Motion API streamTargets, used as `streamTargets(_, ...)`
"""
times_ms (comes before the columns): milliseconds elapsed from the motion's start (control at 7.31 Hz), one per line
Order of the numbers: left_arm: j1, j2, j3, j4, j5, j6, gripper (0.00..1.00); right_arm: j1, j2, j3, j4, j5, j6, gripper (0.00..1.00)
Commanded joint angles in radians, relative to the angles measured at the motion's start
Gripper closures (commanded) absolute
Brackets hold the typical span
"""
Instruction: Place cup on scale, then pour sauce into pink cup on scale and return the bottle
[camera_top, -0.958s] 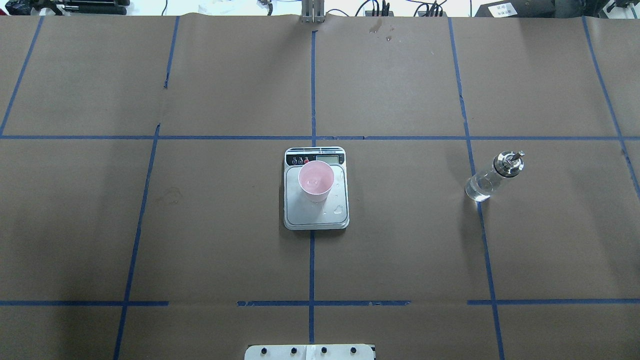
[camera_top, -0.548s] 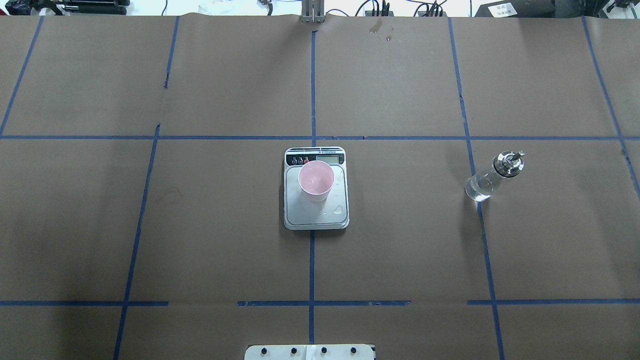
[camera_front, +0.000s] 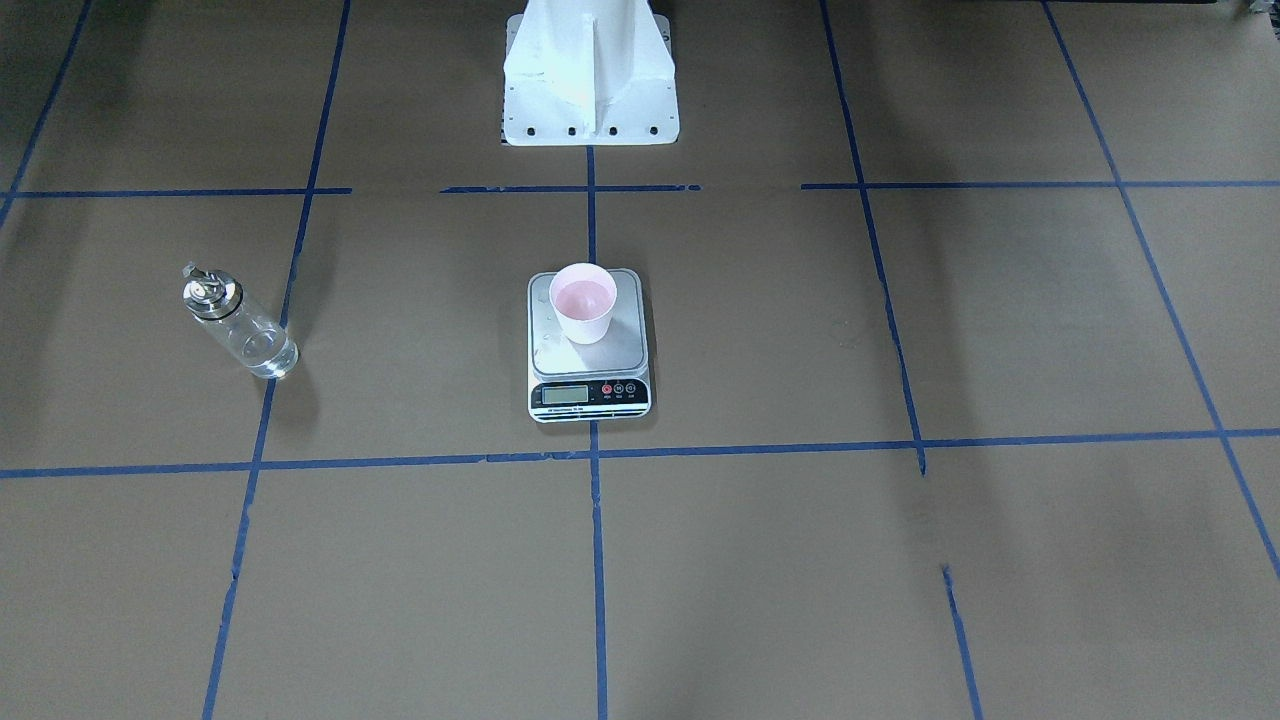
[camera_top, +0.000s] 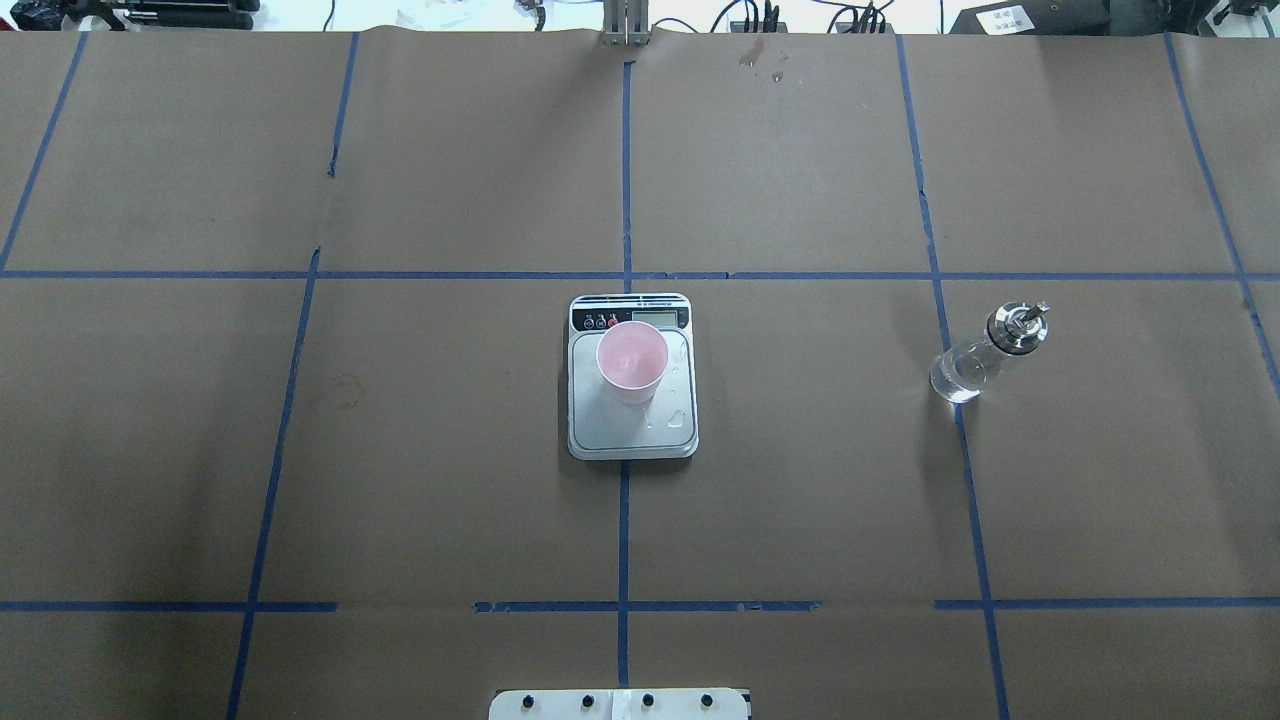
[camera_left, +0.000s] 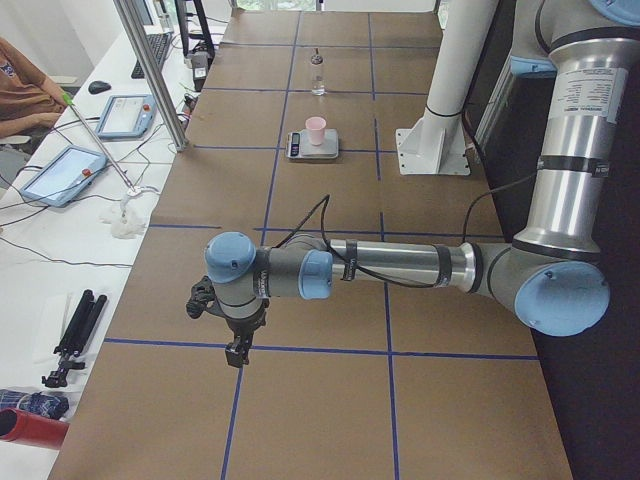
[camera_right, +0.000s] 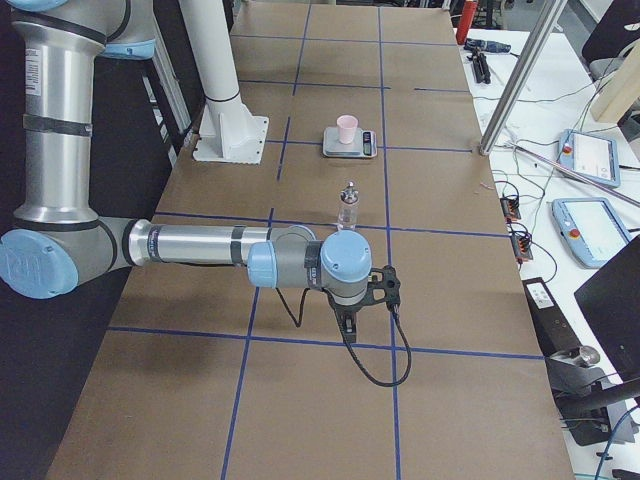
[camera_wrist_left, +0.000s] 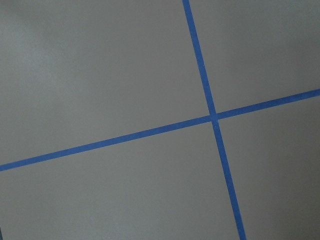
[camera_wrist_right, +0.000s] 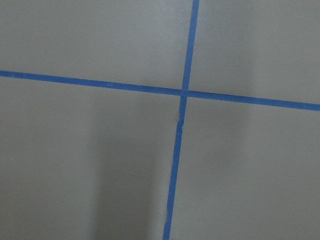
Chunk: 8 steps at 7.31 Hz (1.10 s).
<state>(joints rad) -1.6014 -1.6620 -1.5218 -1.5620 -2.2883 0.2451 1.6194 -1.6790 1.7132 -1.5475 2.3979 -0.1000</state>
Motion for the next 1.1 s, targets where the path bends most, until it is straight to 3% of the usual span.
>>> streamTargets(0,0.001,0.008,-0.017,-0.003,-0.083,-0.009,0.0,0.002,-0.007,0.002,0.0,-0.084,-0.001,0.0)
streamTargets(958,0.001,0.011,-0.014,-0.003,-0.082,-0.057,0.0,0.002,-0.007,0.0,-0.003,-0.08,0.0,0.0)
